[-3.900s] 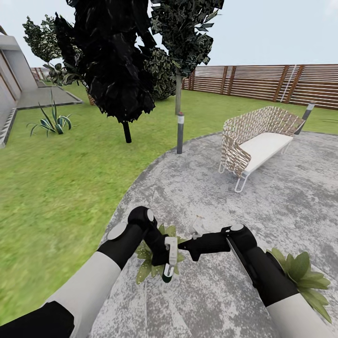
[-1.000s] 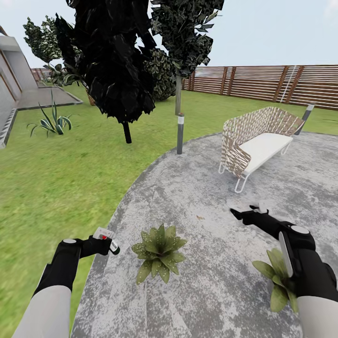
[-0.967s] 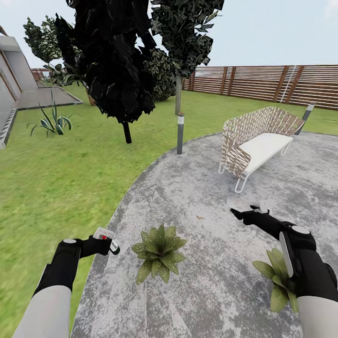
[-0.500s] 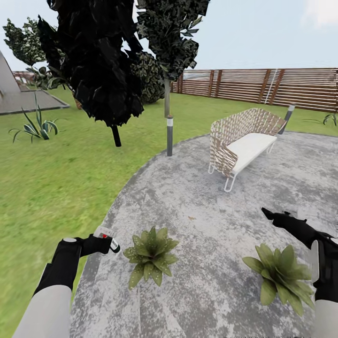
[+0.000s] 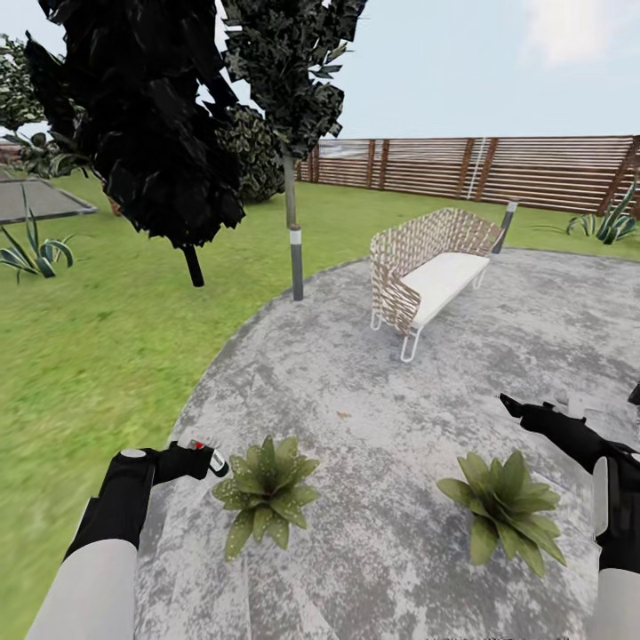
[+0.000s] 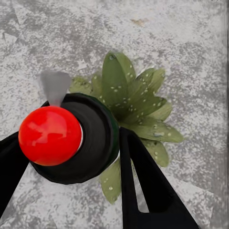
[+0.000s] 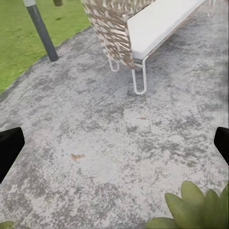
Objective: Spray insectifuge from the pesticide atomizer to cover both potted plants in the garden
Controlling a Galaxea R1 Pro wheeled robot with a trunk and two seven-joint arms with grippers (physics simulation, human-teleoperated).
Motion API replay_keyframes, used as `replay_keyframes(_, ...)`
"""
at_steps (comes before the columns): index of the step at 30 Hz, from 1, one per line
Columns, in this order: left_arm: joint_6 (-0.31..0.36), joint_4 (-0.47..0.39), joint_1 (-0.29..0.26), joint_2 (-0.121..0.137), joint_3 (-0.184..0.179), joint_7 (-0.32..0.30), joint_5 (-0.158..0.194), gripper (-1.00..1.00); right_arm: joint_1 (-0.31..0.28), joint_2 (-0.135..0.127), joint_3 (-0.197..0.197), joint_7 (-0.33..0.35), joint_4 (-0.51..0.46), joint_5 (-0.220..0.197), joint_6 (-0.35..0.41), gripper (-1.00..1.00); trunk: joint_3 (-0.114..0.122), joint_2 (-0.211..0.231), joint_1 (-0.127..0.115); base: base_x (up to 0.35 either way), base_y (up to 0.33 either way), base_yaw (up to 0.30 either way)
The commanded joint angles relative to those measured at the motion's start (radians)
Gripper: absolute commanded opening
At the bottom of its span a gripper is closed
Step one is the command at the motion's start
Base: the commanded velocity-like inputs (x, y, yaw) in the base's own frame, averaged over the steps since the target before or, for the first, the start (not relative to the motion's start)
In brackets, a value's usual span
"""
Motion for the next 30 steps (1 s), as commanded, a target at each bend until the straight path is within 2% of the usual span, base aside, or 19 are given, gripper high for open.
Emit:
replay_keyframes(1, 0.006, -0.002, -0.001, -0.001, 0.004, -0.007, -0.003, -1.00, -0.001, 0.000, -0.002, 0.009, -0.001, 0.011, 0.002, 1.00, 0.000, 0.000, 0.000, 0.000, 0.000, -0.194)
replay_keyframes(9, 0.006, -0.002, -0.001, -0.014, 0.004, -0.007, -0.004, -1.00, -0.002, 0.000, -0.002, 0.009, -0.001, 0.011, 0.002, 1.00, 0.009, 0.000, 0.000, 0.000, 0.000, -0.194)
replay_keyframes(30, 0.006, -0.002, -0.001, -0.015, 0.002, -0.007, -0.004, -1.00, -0.001, 0.002, -0.002, 0.009, -0.001, 0.013, 0.002, 1.00, 0.034, 0.000, 0.000, 0.004, -0.013, -0.194)
